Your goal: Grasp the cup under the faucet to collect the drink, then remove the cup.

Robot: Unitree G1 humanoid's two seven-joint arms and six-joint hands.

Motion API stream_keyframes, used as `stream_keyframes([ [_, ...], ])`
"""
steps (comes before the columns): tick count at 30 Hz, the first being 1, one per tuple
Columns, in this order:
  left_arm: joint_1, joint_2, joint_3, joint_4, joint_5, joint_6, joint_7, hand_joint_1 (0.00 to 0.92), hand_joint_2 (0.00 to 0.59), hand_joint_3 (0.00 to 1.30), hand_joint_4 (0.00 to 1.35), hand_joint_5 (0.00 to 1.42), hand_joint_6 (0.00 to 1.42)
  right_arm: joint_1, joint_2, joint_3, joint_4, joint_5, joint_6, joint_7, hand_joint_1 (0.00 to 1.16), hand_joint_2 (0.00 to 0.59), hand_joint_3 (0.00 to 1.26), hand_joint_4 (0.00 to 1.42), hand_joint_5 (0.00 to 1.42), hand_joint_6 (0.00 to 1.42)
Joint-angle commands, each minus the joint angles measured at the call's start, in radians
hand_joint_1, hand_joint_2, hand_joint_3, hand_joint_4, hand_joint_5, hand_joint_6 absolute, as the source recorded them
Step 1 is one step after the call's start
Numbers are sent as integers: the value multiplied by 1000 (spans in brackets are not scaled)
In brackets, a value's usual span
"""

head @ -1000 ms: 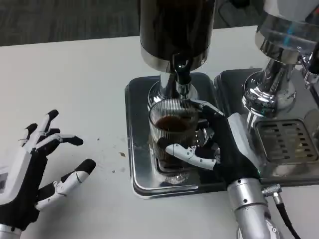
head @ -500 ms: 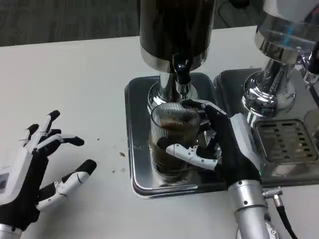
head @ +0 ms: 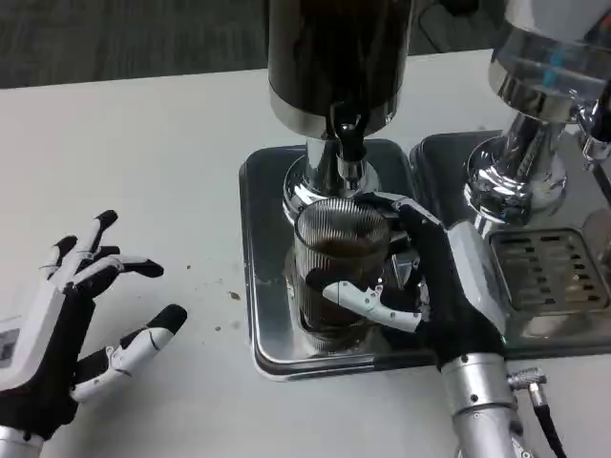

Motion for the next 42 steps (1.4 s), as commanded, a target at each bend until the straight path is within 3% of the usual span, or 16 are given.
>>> stream_keyframes([
  [1,-8,9,-1,9,-10,-15,-13,106,171,478,40,212,38,-3,-3,-7,-18,-14,-54,-42,951,148,473,593,918,1339],
  [19,-32,12,-10,29,-3,-31,-30,106,170,464,30,212,38,30,-15,-23,-46,-42,-92,-92,954,139,487,601,918,1349],
  [22,-41,23,-20,29,2,-16,-60,9,125,192,1,157,16,39,-17,-23,-52,-51,-93,-98,954,139,489,601,918,1349],
  [27,-51,30,-23,38,-3,-2,-105,0,93,7,0,47,0,51,-21,-27,-65,-59,-103,-104,954,138,498,608,918,1349],
  [42,-19,73,-26,-21,0,54,-221,0,90,0,0,0,0,89,-40,-36,-123,-60,-114,-103,958,139,502,618,918,1359],
])
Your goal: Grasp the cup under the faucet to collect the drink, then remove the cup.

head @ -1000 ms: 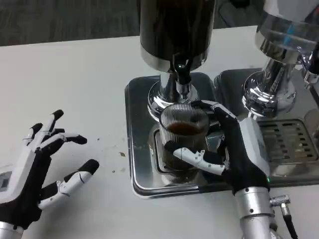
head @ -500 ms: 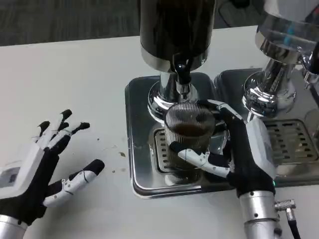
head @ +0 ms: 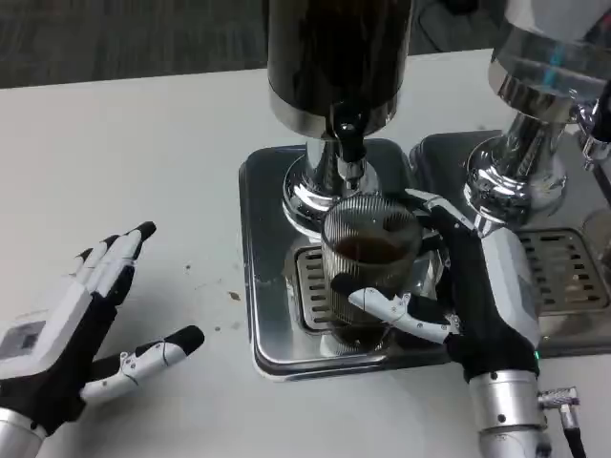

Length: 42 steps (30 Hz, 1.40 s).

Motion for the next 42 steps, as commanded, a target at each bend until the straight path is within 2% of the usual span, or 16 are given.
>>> stream_keyframes([
  [1,18,25,-8,-24,-3,4,-32,0,91,0,0,0,0,23,1,-12,-63,7,-45,-22,959,140,503,618,918,1362],
  [16,34,36,-3,-62,-15,0,-83,0,91,0,0,0,0,105,-13,-3,-172,3,-64,6,971,133,516,619,932,1367],
  [24,37,37,-3,-71,-16,-2,-92,0,91,0,0,0,0,164,-33,14,-229,-14,-100,17,972,132,521,625,935,1367],
  [28,40,34,-4,-74,-15,-3,-93,0,91,0,0,0,0,187,-22,28,-241,-19,-102,12,973,132,523,627,935,1367],
  [42,47,32,-6,-80,-14,-4,-95,0,91,0,0,0,0,259,-46,30,-337,-28,-121,32,973,132,526,636,935,1367],
])
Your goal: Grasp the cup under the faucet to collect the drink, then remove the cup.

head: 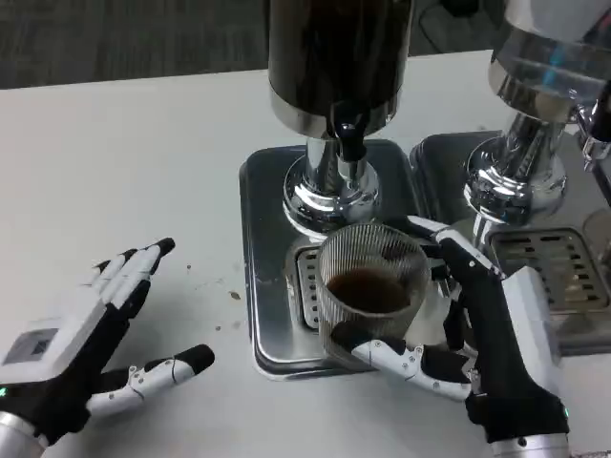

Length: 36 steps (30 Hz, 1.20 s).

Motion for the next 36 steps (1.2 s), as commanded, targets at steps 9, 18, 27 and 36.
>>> stream_keyframes([
  [9,16,13,-3,-12,-7,-12,-5,0,91,0,0,0,0,40,-2,-4,-80,-10,-67,5,973,132,529,636,935,1367],
  [18,58,16,6,-68,13,7,3,0,91,0,0,0,0,82,-4,-15,-124,-11,-68,11,973,132,536,636,935,1367],
  [27,102,12,8,-136,34,41,8,0,91,0,0,0,0,92,4,-21,-139,-9,-64,31,973,132,538,636,935,1367],
  [36,159,7,7,-192,27,54,-9,0,93,0,0,0,0,102,5,-25,-148,-13,-69,32,962,137,538,636,935,1367],
])
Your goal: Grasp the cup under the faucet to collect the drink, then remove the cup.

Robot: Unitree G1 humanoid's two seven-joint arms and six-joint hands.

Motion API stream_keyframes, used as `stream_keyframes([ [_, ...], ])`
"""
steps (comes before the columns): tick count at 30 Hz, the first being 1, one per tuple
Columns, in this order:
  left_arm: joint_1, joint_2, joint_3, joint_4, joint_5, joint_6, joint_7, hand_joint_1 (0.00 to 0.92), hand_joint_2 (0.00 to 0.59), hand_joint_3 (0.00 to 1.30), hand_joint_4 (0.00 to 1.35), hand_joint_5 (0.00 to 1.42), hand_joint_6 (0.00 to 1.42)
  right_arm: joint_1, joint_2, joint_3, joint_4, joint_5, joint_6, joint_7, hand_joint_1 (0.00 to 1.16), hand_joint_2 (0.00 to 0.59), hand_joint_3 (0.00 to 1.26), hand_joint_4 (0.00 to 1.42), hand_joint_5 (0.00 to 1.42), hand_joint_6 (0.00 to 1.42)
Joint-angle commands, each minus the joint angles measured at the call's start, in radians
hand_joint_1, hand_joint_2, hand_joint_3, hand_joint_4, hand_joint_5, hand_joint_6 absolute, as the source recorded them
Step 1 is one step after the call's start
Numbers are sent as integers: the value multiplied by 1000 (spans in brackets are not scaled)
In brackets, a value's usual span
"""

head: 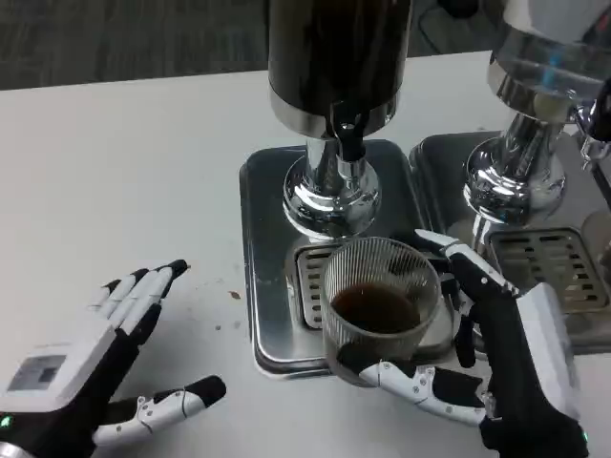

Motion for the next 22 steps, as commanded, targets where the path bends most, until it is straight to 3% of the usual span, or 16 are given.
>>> stream_keyframes([
  [1,32,5,3,-34,5,18,-11,0,94,0,0,0,0,-4,8,-5,-43,10,-42,-8,962,137,538,636,935,1367],
  [9,96,12,31,-101,16,49,-4,0,101,0,0,0,0,-9,6,-9,-41,15,-43,5,957,138,538,636,935,1367],
  [22,105,11,35,-112,13,52,-11,0,107,0,0,0,0,-7,7,-14,-41,13,-45,4,955,138,544,636,937,1367],
])
